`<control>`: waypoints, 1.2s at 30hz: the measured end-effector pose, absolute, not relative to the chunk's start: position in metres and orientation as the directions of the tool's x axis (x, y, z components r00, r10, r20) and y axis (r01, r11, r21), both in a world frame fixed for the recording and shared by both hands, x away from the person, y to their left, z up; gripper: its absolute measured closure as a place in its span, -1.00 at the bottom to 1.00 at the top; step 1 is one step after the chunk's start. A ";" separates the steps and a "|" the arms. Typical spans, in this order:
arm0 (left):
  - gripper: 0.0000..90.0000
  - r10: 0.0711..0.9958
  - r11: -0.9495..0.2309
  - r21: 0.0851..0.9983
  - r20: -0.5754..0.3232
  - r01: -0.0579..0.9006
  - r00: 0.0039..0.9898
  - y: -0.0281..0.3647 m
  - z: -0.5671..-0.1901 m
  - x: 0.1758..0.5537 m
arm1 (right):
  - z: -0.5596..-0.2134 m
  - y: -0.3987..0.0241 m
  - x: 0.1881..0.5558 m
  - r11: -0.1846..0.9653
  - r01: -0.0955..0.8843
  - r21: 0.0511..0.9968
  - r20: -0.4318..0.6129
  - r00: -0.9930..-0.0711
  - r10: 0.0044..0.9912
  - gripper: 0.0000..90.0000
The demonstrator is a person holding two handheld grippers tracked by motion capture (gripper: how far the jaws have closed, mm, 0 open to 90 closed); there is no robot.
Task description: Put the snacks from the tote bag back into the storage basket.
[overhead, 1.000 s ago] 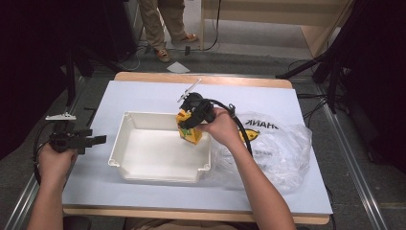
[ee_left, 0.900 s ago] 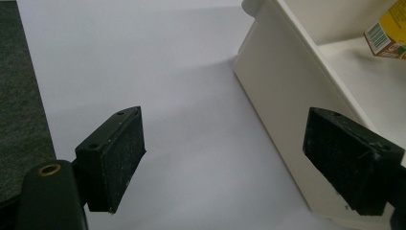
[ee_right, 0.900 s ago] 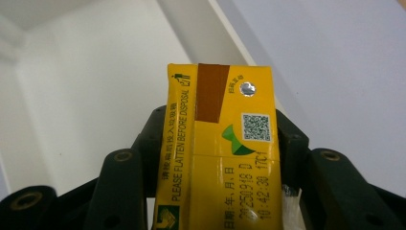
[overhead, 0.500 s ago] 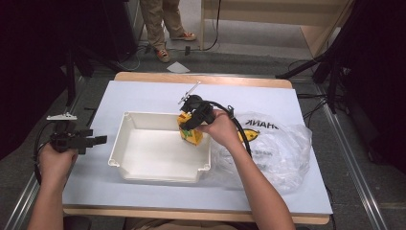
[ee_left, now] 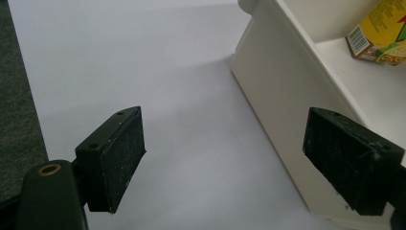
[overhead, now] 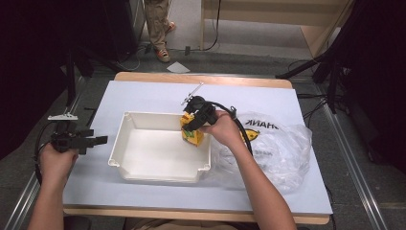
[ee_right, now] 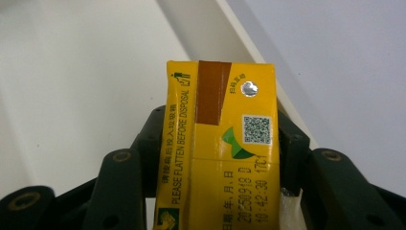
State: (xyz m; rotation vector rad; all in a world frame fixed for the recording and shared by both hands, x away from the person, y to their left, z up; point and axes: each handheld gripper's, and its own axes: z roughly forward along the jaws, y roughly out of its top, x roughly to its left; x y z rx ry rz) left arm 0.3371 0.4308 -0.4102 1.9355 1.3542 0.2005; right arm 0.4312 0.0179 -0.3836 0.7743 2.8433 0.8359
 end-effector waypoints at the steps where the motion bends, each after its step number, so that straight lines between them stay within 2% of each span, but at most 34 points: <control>1: -0.66 0.859 -0.159 0.650 -0.280 0.743 0.428 0.431 -0.410 0.337 | -0.384 0.017 0.431 0.726 0.448 0.522 0.067 -0.870 0.489 0.15; 16: -0.66 0.857 -0.161 0.650 -0.282 0.743 0.432 0.429 -0.411 0.340 | -0.385 0.009 0.430 0.730 0.448 0.515 0.055 -0.868 0.494 0.14; 22: -0.66 0.856 -0.164 0.647 -0.283 0.745 0.434 0.428 -0.411 0.340 | -0.384 0.009 0.428 0.721 0.464 0.515 0.096 -0.867 0.489 0.05; 27: -0.66 0.855 -0.165 0.649 -0.282 0.743 0.436 0.427 -0.411 0.341 | -0.371 0.003 0.425 0.680 0.490 0.546 0.120 -0.849 0.515 -0.05; 36: -0.66 0.852 -0.165 0.647 -0.287 0.744 0.438 0.426 -0.411 0.342 | -0.338 -0.010 0.405 0.636 0.479 0.606 0.110 -0.841 0.529 0.02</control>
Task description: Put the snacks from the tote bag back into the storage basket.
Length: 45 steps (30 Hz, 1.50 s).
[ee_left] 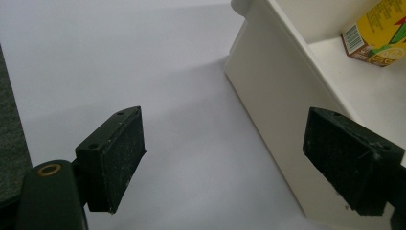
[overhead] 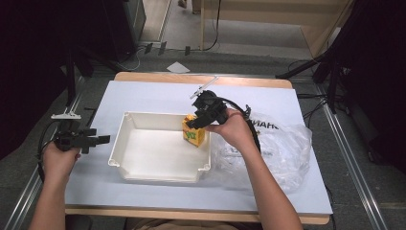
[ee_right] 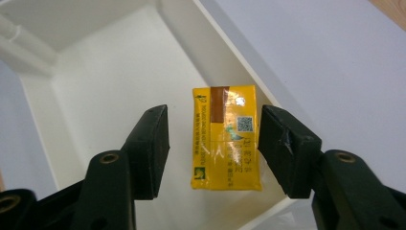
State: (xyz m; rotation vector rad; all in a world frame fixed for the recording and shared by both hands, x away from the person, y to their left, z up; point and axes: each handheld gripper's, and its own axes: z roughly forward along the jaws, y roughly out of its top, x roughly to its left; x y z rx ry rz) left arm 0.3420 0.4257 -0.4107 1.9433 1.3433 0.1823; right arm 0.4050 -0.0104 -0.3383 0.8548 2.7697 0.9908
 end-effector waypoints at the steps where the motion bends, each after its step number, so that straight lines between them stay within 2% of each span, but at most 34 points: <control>1: -0.66 0.852 -0.164 0.649 -0.287 0.743 0.438 0.426 -0.411 0.342 | -0.337 -0.011 0.403 0.632 0.480 0.608 0.111 -0.840 0.531 0.05; 8: -0.66 0.851 -0.158 0.655 -0.290 0.739 0.439 0.426 -0.409 0.343 | -0.335 -0.017 0.389 0.627 0.480 0.613 0.124 -0.843 0.524 0.22; 20: -0.66 0.848 -0.152 0.658 -0.296 0.738 0.439 0.426 -0.409 0.347 | -0.347 -0.017 0.378 0.622 0.484 0.616 0.157 -0.849 0.505 0.66; 29: -0.66 0.847 -0.150 0.660 -0.298 0.736 0.440 0.426 -0.409 0.351 | -0.370 -0.009 0.379 0.640 0.501 0.582 0.171 -0.845 0.507 0.95; 45: -0.66 0.846 -0.149 0.661 -0.299 0.735 0.440 0.426 -0.409 0.352 | -0.389 -0.005 0.384 0.671 0.513 0.536 0.161 -0.842 0.515 1.00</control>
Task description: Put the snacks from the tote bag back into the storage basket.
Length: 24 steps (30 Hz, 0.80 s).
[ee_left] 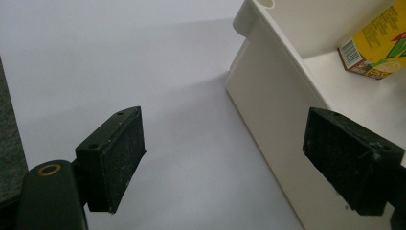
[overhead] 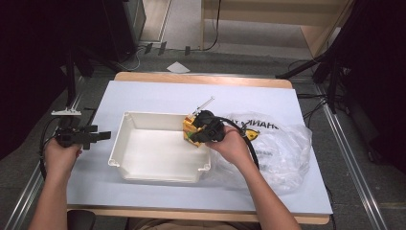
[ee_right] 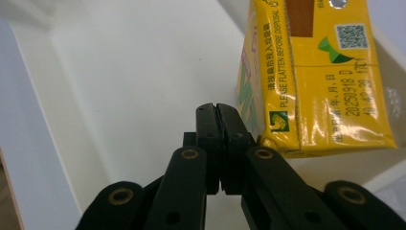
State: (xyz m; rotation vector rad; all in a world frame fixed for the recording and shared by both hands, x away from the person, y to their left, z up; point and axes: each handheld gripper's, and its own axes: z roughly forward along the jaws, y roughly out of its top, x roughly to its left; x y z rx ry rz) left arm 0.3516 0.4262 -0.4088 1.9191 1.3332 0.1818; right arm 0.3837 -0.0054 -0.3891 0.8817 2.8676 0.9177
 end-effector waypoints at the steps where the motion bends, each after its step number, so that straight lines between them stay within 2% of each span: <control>1: -0.66 0.846 -0.149 0.660 -0.300 0.736 0.440 0.426 -0.409 0.352 | -0.389 -0.006 0.384 0.673 0.512 0.534 0.157 -0.842 0.516 1.00; 17: -0.66 0.845 -0.155 0.656 -0.299 0.739 0.443 0.426 -0.409 0.352 | -0.390 -0.016 0.390 0.676 0.523 0.519 0.151 -0.835 0.530 0.99; 24: -0.66 0.845 -0.153 0.657 -0.301 0.738 0.443 0.426 -0.409 0.352 | -0.382 -0.020 0.388 0.667 0.519 0.535 0.182 -0.841 0.509 0.77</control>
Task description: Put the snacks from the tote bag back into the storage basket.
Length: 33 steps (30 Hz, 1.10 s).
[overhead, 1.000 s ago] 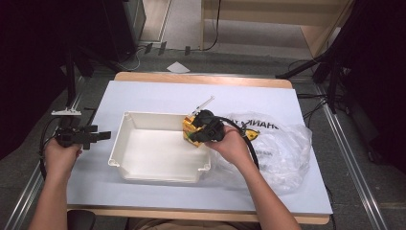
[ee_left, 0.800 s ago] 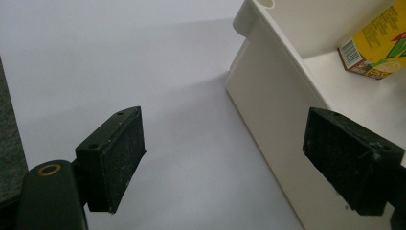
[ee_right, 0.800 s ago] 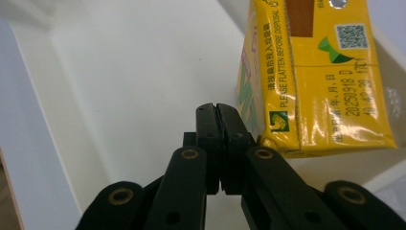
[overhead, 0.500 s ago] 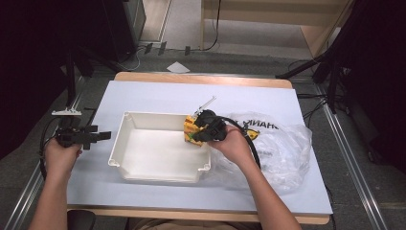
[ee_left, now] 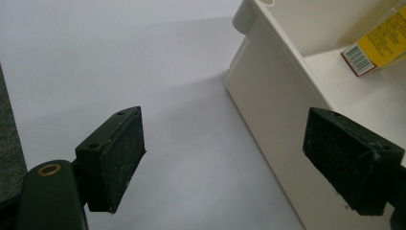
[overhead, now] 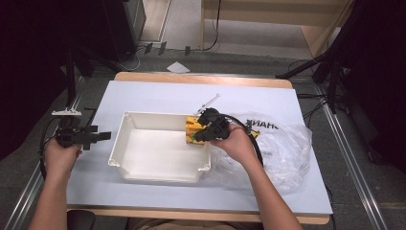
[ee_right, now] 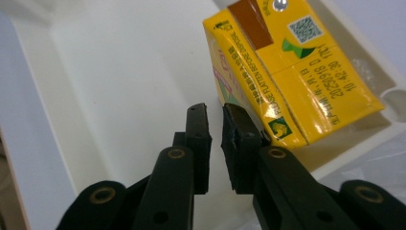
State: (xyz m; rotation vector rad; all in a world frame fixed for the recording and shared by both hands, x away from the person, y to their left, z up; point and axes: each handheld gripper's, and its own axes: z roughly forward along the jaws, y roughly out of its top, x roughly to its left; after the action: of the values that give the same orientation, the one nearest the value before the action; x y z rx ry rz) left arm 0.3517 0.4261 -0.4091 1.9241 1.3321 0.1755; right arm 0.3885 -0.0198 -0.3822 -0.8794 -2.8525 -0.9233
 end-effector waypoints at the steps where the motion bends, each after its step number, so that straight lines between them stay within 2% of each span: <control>1: -0.66 0.845 -0.153 0.656 -0.301 0.739 0.442 0.426 -0.409 0.352 | -0.380 -0.021 0.388 0.665 0.516 0.540 0.191 -0.844 0.500 0.73; 9: -0.66 0.845 -0.157 0.654 -0.298 0.740 0.443 0.426 -0.409 0.351 | -0.355 -0.034 0.384 0.634 0.537 0.556 0.251 -0.836 0.488 0.43; 15: -0.66 0.846 -0.158 0.653 -0.298 0.741 0.443 0.425 -0.410 0.351 | -0.341 -0.047 0.381 0.617 0.520 0.591 0.241 -0.844 0.480 0.18; 27: -0.66 0.847 -0.160 0.651 -0.296 0.743 0.442 0.424 -0.410 0.351 | -0.334 -0.078 0.385 0.593 0.526 0.609 0.240 -0.835 0.495 -0.09; 33: -0.66 0.847 -0.164 0.648 -0.294 0.744 0.443 0.424 -0.410 0.351 | -0.336 -0.096 0.389 0.574 0.527 0.627 0.215 -0.825 0.522 -0.33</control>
State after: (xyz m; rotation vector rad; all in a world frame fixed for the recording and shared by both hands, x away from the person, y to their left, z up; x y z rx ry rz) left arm 0.3514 0.4244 -0.4099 1.9410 1.3363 0.1731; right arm 0.3887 -0.0955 -0.3365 -0.9263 -2.7811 -1.1119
